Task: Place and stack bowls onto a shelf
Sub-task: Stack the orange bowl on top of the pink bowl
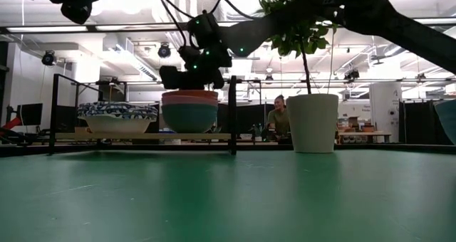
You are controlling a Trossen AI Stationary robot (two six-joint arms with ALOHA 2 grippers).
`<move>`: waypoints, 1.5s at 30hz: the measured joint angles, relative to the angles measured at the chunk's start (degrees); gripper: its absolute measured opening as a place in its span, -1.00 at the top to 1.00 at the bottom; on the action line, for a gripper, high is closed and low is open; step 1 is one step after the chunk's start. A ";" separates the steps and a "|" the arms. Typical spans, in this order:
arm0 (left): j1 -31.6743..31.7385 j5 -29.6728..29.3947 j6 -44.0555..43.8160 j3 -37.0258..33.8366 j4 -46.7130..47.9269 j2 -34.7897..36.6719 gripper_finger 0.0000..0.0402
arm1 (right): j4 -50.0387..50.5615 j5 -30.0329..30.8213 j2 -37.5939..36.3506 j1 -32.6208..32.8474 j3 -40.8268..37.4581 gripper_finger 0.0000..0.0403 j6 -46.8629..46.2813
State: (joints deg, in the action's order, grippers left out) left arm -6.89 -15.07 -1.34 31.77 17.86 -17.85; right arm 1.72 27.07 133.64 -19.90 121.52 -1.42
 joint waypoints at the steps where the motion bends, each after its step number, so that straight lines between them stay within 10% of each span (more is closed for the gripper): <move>1: -0.01 0.00 0.00 0.00 0.09 0.00 0.80 | -0.49 0.00 0.00 0.00 -0.07 0.94 0.07; 18: 0.00 0.00 0.02 0.00 0.44 0.00 0.80 | -7.19 -0.53 -4.95 7.17 -1.10 0.96 7.50; 33: -0.01 0.02 -0.15 0.00 0.62 0.00 0.80 | -30.08 0.47 -4.20 3.51 -21.18 0.96 -4.33; 45: -0.01 0.02 0.50 0.00 0.68 0.00 0.80 | -26.74 0.13 -4.24 3.22 -15.13 0.96 -0.38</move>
State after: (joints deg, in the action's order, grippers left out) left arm -6.90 -15.05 -0.84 31.77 18.55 -17.85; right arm -25.02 27.20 129.40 -16.68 106.39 -1.80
